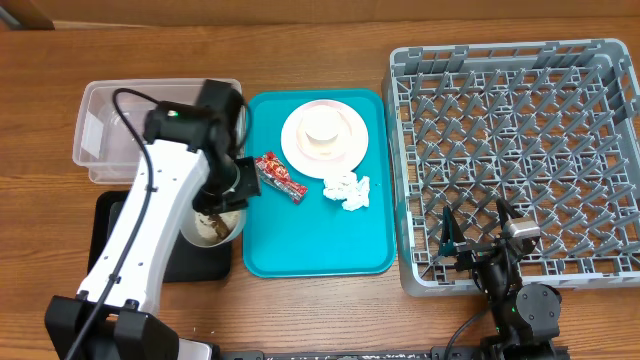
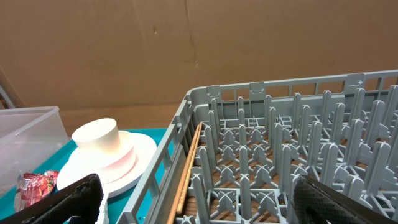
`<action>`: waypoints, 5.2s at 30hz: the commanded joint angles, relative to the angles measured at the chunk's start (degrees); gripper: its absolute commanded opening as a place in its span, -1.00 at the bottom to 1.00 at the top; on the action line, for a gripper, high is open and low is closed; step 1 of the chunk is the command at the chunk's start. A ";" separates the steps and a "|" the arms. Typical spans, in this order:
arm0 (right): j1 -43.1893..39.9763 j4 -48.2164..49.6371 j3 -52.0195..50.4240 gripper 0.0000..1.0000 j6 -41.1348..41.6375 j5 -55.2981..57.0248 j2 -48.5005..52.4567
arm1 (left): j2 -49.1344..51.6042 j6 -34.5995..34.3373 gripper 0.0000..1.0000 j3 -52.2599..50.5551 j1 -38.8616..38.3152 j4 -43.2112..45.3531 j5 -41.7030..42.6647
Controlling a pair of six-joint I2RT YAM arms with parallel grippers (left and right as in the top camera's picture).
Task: Sort waste into correct bins and load items into the dishwasher
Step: 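Lift the bowl and carry it over the black tray, then tilt the bowl with the left gripper to dump rice onto black tray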
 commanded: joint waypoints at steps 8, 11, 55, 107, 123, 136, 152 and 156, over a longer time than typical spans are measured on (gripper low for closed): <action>0.24 0.46 -0.61 1.00 0.09 0.15 -0.68 | -1.86 9.31 -0.92 -5.03 14.49 4.28 11.23; 0.24 0.46 -0.61 1.00 0.09 0.15 -0.68 | -1.90 13.29 -0.91 -6.84 19.89 6.16 16.83; 0.24 0.46 -0.61 1.00 0.09 0.15 -0.68 | -1.84 32.20 -0.91 -19.19 59.63 16.57 53.59; 0.24 0.46 -0.61 1.00 0.09 0.15 -0.68 | -1.64 45.88 -0.92 -23.91 59.19 7.78 70.07; 0.24 0.46 -0.61 1.00 0.09 0.15 -0.68 | -1.22 45.05 -0.92 -23.91 59.17 8.02 70.79; 0.24 0.46 -0.61 1.00 0.09 0.15 -0.68 | -1.22 49.77 -0.92 -23.91 58.10 6.23 70.34; 0.24 0.46 -0.61 1.00 0.09 0.15 -0.68 | -1.05 51.28 -0.92 -23.91 56.94 6.36 71.10; 0.24 0.46 -0.61 1.00 0.09 0.15 -0.68 | -1.03 49.13 -0.92 -23.89 56.76 6.34 70.03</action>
